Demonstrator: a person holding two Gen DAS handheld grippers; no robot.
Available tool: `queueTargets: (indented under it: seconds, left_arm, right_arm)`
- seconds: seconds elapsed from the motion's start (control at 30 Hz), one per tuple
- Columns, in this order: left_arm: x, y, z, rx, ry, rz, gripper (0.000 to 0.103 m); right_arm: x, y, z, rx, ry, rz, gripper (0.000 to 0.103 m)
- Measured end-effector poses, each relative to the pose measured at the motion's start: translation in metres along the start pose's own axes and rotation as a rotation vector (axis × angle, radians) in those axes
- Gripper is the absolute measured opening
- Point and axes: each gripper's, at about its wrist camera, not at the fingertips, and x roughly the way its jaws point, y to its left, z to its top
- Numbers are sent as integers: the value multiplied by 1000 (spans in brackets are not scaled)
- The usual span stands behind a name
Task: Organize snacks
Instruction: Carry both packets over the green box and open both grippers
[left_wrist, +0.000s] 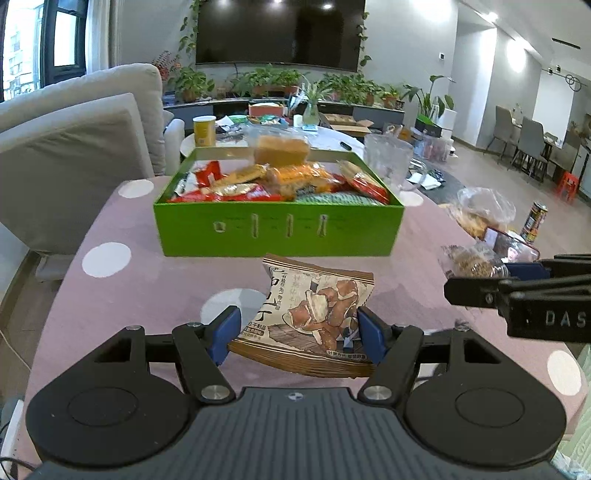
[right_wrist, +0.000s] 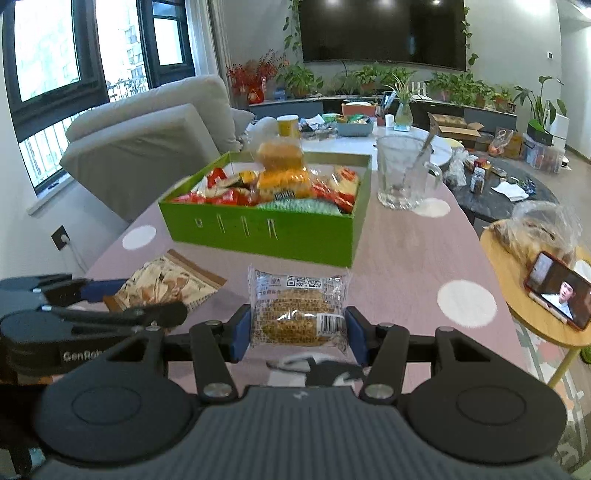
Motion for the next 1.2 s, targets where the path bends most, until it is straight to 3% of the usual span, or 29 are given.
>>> queueTargets:
  seconds: [0.5,0.87,1.2]
  left_arm:
    - [35,38,80,-22,-89,39,65]
    - [107,61,129,-9,-59,81,65]
    - [156,70,141,-28,-21,103,66]
  right_arm:
    - [59,7,75,33,-66,27,69]
    - [107,-3,108,45,-55,19,69]
    - [144,-15,117,89,-35,-32,70]
